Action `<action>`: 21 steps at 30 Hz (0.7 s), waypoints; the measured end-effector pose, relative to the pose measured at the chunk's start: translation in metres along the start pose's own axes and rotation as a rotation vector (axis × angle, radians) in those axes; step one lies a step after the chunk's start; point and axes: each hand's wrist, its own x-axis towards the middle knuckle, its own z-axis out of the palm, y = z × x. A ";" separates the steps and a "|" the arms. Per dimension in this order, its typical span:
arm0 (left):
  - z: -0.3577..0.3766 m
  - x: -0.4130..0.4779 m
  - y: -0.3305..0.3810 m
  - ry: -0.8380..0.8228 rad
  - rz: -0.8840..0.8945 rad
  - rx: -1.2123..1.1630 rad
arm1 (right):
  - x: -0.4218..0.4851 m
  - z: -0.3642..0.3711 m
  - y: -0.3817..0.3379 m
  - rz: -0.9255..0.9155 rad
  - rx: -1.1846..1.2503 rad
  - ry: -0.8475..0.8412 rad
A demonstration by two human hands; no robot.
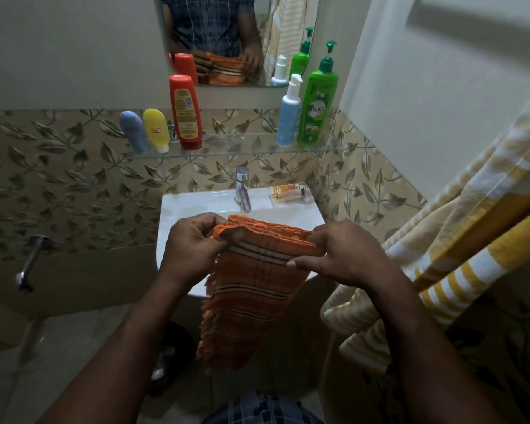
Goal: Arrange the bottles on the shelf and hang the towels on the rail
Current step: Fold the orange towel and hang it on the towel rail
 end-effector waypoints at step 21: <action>-0.004 0.010 0.004 -0.042 0.004 -0.501 | -0.009 0.008 -0.010 -0.081 0.857 0.447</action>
